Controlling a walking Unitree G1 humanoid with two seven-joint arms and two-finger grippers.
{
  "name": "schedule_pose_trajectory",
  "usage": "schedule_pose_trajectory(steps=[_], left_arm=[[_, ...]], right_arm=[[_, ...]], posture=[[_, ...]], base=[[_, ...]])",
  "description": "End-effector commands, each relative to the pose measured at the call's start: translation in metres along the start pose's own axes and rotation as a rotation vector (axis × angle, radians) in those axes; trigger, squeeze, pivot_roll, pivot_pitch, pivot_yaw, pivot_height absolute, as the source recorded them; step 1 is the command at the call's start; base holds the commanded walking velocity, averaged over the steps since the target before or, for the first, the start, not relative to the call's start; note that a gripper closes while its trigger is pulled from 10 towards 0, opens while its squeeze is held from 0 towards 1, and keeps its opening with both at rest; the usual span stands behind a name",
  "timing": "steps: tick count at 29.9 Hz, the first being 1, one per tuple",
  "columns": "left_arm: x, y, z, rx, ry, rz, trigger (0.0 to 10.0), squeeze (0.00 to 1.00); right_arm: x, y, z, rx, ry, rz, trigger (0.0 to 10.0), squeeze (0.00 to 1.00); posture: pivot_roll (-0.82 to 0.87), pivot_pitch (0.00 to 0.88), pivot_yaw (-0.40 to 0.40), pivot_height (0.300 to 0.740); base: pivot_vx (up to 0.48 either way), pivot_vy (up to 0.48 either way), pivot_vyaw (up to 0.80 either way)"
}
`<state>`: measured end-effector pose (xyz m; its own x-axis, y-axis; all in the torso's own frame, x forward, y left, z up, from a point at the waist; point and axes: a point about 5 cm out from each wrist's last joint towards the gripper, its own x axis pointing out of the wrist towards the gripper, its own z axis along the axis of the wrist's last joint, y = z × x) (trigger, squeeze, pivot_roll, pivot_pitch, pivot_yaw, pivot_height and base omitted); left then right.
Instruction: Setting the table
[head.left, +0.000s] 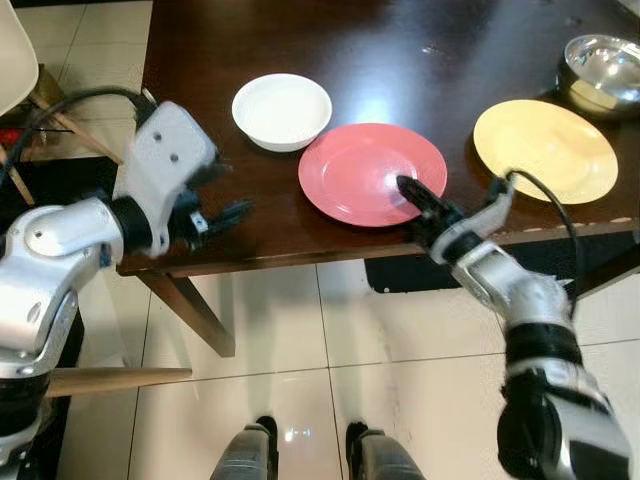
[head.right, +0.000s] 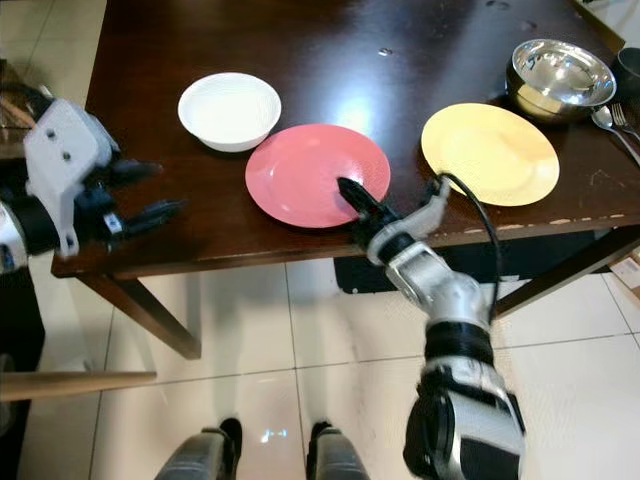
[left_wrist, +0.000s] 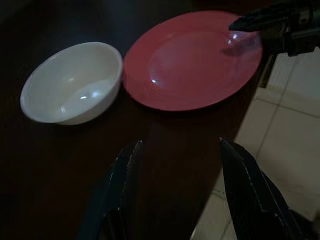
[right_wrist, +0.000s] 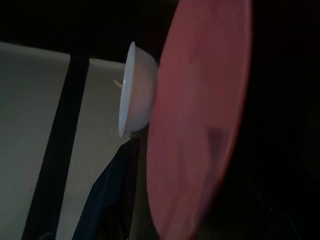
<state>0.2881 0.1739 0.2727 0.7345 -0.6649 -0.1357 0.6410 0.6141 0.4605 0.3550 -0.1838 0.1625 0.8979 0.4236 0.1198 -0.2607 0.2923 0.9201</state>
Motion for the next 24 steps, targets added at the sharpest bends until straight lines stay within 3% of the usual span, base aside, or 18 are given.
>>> schedule_pose_trajectory(steps=[1, 5, 9, 14, 21, 23, 24], left_arm=[[0.001, -0.006, 0.001, 0.005, -0.009, -0.034, 10.0, 0.00], [0.006, -0.008, 0.001, -0.006, -0.032, -0.034, 10.0, 0.00], [0.008, -0.009, 0.001, -0.011, -0.039, -0.035, 10.0, 0.00], [0.009, -0.011, 0.001, -0.017, -0.054, -0.028, 10.0, 0.00], [0.009, -0.012, 0.001, -0.021, -0.059, -0.024, 10.0, 0.00], [0.010, -0.010, 0.001, -0.027, -0.062, -0.004, 10.0, 0.00], [0.010, -0.010, 0.001, -0.027, -0.062, -0.004, 10.0, 0.00]], right_arm=[[-0.005, 0.001, 0.000, 0.020, 0.000, 0.009, 10.0, 0.00], [-0.024, 0.001, -0.008, 0.026, 0.023, 0.002, 10.0, 0.00], [-0.030, 0.001, -0.007, 0.018, 0.023, -0.018, 10.0, 0.00], [-0.043, 0.014, -0.011, 0.016, 0.024, -0.032, 10.0, 0.00], [-0.061, 0.020, -0.021, 0.019, -0.008, -0.059, 10.0, 0.00], [-0.070, 0.023, -0.030, -0.104, 0.005, -0.079, 10.0, 0.00], [-0.070, 0.023, -0.030, -0.104, 0.005, -0.079, 10.0, 0.00]], posture=[[0.06, 0.127, 0.057, 0.740], [0.04, 0.125, 0.048, 0.740], [0.03, 0.124, 0.044, 0.740], [0.02, 0.119, 0.026, 0.740], [0.02, 0.121, 0.031, 0.740], [0.01, 0.122, 0.033, 0.740], [0.01, 0.122, 0.033, 0.740]], base=[[0.000, 0.000, 0.00], [0.000, 0.000, 0.00], [0.000, 0.000, 0.00], [0.000, 0.000, 0.00], [0.000, 0.000, 0.00], [0.000, 0.000, 0.00], [0.000, 0.000, 0.00]])
